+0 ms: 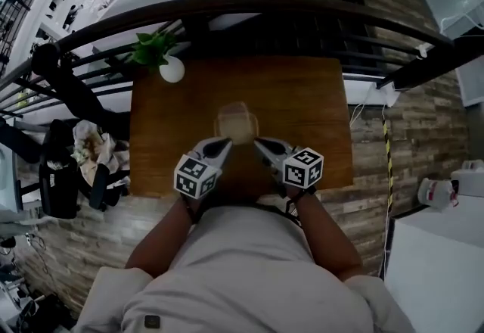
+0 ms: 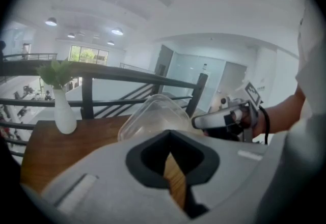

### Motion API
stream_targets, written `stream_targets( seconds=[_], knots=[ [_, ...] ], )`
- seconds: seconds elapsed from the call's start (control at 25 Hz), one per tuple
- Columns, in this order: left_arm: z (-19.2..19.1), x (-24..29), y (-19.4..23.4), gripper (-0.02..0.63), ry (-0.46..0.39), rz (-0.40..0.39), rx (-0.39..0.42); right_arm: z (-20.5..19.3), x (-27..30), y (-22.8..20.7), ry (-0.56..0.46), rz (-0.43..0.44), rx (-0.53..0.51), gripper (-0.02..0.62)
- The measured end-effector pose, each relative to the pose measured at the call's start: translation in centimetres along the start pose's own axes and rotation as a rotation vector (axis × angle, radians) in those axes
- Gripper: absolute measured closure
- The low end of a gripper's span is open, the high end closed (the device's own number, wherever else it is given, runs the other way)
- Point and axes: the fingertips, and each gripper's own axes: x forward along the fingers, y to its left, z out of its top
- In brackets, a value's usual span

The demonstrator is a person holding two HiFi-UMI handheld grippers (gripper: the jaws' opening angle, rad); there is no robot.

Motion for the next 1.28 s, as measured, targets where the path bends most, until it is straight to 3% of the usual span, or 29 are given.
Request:
stream_targets(
  seconds=[0.24,0.68,0.96,1.28],
  knots=[
    [2.1,-1.8,-1.8,0.602,-0.066,0.010,0.036,1.2,-1.7,2.7,-0.019,0.008,-0.049,0.588],
    [3.8,-3.6,-2.8,0.603,-0.077,0.013,0.093,2.4,-3.8,4.9,-0.076,-0.012,-0.115,0.588],
    [4.2,-6.3,-3.3,0.603,-0.089,-0.053,0.125,2.4,-3.7,8.0,-0.127,-0.057,-0.120,0.588],
    [2.5,-14.2,-1.2,0.603,-0.103,-0.111,0.138,0.6,0.6,14.4,-0.188,-0.105,-0.119,0.588]
  ],
)
